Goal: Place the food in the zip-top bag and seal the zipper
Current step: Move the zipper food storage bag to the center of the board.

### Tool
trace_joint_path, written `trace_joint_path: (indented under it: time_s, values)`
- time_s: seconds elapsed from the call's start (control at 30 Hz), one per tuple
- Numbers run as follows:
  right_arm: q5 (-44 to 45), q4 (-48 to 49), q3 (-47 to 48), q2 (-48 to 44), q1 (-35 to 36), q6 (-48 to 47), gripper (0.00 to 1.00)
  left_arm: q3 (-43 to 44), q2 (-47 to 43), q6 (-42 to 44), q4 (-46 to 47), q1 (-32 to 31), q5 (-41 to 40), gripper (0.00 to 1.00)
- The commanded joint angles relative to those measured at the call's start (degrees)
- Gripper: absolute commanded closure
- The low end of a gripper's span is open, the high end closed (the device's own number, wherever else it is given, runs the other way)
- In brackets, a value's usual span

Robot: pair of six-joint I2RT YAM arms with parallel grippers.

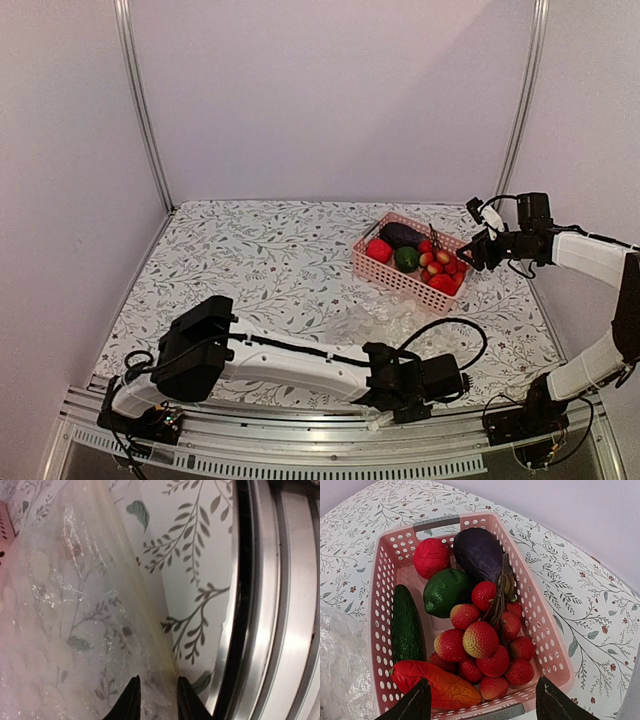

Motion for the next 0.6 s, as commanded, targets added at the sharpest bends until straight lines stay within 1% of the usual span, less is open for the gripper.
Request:
trace_joint_path:
  time_s: [0.0, 0.23, 0.3, 0.37, 0.43, 0.57]
  values:
    - [-1.96, -0.53, 0.98, -0.48, -0.06, 0.07, 0.3, -14.52, -10.28, -6.2, 3.04, 6.04, -0.27, 0.75]
    - [-3.54, -1.35, 1.63, 1.48, -0.07, 0.49, 0.31, -33.68, -23.35, -10.53, 11.74, 14.96, 3.63, 0.77]
    - [-3.74, -1.53, 1.73, 1.77, -0.02, 0.67, 0.31, -37.27, -26.28, -10.81, 13.02, 17.54, 3.34, 0.74]
    - [-3.72, -1.68, 1.73, 1.73, -0.08, 0.68, 0.31, -38.67, -28.74, -9.64, 13.18, 18.78, 2.86, 0.62]
    - [-3.86, -1.63, 1.64, 1.61, -0.05, 0.68, 0.31, -39.42, -31.13, -8.33, 13.6, 18.16, 1.85, 0.48]
    - [-4.06, -1.71, 1.62, 1.81, -0.08, 0.68, 0.31, -37.87, -31.52, -9.3, 13.43, 14.67, -4.04, 0.33]
